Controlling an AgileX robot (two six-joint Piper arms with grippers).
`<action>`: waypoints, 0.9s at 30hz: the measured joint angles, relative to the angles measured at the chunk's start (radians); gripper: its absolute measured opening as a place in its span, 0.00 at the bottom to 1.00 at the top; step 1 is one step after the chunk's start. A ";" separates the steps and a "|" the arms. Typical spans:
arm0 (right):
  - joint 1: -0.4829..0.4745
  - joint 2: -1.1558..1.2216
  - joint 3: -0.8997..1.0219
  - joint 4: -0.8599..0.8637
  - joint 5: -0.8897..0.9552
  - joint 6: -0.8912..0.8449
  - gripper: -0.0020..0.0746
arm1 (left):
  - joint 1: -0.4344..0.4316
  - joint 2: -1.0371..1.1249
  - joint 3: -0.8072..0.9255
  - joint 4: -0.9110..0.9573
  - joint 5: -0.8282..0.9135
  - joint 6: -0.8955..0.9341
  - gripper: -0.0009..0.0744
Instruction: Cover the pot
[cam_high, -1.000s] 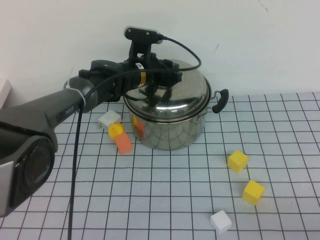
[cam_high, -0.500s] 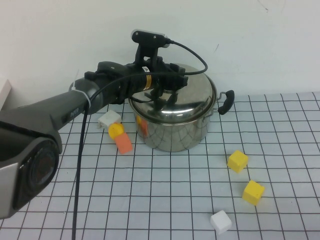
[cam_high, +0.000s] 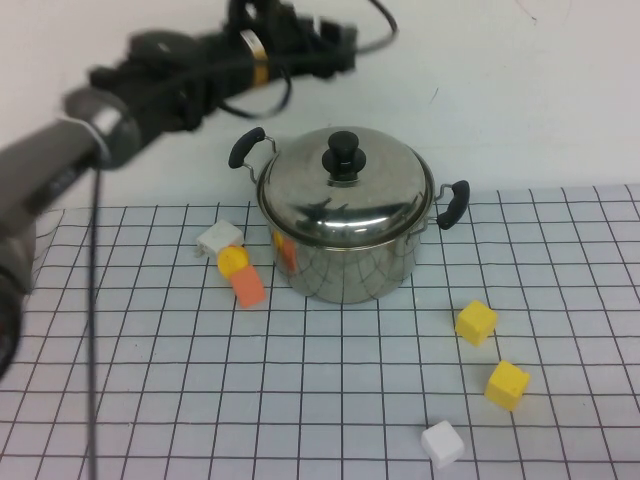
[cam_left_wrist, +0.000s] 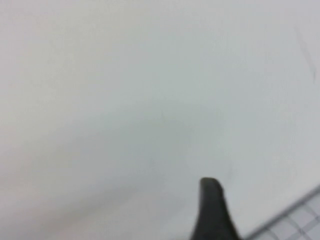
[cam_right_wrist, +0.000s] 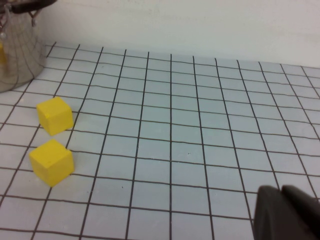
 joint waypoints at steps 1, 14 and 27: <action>0.000 0.000 0.000 0.000 0.000 0.000 0.04 | 0.008 -0.030 0.000 0.000 0.001 0.002 0.53; 0.000 0.000 0.000 0.000 0.000 0.000 0.04 | 0.120 -0.502 0.268 0.000 0.061 0.071 0.02; 0.000 0.000 0.000 0.000 0.000 0.000 0.04 | 0.121 -1.117 1.015 -0.006 0.228 0.118 0.01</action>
